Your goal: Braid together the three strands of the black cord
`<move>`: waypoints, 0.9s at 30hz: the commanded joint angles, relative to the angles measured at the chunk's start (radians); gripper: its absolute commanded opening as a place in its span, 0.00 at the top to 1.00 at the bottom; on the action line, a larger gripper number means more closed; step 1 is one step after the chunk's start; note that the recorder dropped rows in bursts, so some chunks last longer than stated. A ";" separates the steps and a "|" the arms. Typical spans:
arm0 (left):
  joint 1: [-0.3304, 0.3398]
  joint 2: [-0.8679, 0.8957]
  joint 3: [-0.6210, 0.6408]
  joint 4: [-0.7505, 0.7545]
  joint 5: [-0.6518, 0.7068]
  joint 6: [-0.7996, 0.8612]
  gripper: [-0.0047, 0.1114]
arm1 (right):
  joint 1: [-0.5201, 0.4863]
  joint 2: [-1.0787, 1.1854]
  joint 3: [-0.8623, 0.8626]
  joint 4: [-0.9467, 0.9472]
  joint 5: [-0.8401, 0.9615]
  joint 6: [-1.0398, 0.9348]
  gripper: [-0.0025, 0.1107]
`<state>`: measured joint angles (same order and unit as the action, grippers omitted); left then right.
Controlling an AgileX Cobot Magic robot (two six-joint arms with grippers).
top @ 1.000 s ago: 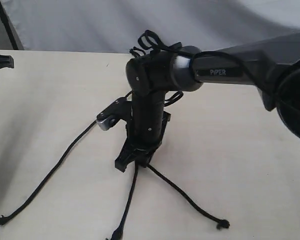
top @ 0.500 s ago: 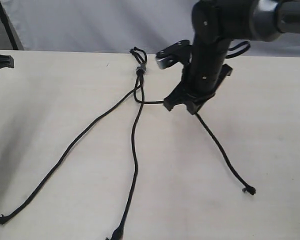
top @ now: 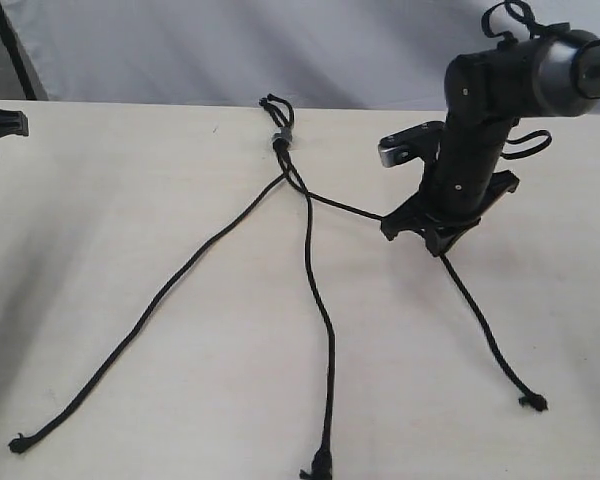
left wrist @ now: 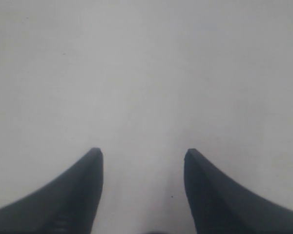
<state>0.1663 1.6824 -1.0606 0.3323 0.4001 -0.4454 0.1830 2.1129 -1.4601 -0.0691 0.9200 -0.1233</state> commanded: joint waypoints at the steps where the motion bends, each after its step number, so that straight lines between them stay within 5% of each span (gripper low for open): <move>1: 0.001 -0.005 0.006 -0.007 -0.004 0.003 0.53 | 0.013 0.010 0.003 -0.060 -0.003 0.010 0.98; 5: 0.001 -0.005 0.006 -0.007 -0.004 0.003 0.53 | 0.035 0.031 0.003 -0.135 0.005 0.101 0.77; 10: -0.028 -0.005 0.006 -0.007 -0.006 0.030 0.53 | 0.054 0.005 0.003 -0.190 0.000 0.123 0.24; 16: -0.274 -0.005 -0.018 -0.148 -0.004 0.193 0.53 | 0.047 -0.234 0.017 -0.215 -0.019 0.116 0.22; 19: -0.498 -0.003 -0.059 -0.251 0.056 0.345 0.53 | 0.045 -0.391 0.114 -0.210 -0.117 0.130 0.22; 23: -0.769 0.051 -0.079 -0.251 0.105 0.327 0.53 | -0.008 -0.575 0.316 -0.212 -0.324 0.170 0.22; 27: -0.918 0.180 -0.117 -0.251 0.110 0.279 0.53 | -0.097 -0.668 0.453 -0.212 -0.427 0.182 0.22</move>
<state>-0.7063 1.8129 -1.1506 0.0890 0.5028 -0.1428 0.1215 1.4750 -1.0495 -0.2773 0.5419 0.0524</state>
